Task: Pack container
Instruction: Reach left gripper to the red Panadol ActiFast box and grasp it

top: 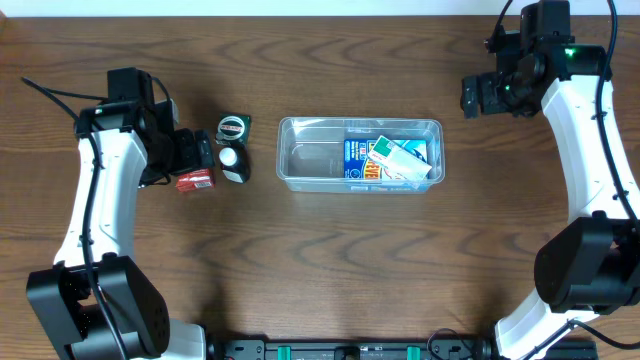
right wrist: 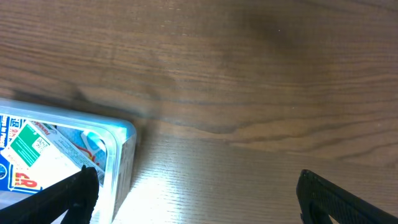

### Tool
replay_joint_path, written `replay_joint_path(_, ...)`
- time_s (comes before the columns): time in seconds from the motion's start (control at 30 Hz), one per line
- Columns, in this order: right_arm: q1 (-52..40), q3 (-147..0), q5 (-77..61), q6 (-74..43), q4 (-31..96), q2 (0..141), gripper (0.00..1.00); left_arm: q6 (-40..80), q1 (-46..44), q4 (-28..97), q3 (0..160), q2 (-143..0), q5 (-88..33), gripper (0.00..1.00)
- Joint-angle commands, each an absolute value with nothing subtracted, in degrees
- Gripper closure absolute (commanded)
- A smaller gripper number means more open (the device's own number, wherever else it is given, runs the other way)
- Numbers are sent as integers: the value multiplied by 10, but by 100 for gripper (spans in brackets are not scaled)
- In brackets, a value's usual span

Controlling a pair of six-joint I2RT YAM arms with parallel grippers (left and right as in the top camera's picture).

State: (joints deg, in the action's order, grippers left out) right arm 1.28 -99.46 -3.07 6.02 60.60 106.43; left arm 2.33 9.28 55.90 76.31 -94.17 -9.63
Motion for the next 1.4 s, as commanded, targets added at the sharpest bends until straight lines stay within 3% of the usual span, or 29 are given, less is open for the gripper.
replay_joint_path(0.0, 15, -996, -30, 52, 607, 1061, 1, 5, 102, 550, 767, -940, -90, 2)
replay_joint_path(0.47, 15, -996, -30, 52, 607, 1061, 1, 51, 104, 518, 789, -937, -86, 2)
replay_joint_path(0.97, 15, -996, -30, 52, 607, 1061, 1, 50, 112, 722, 1003, -1026, -85, 2)
replay_joint_path(1.37, 15, -996, -30, 52, 607, 1061, 1, 42, 112, 724, 1003, -1152, -83, 2)
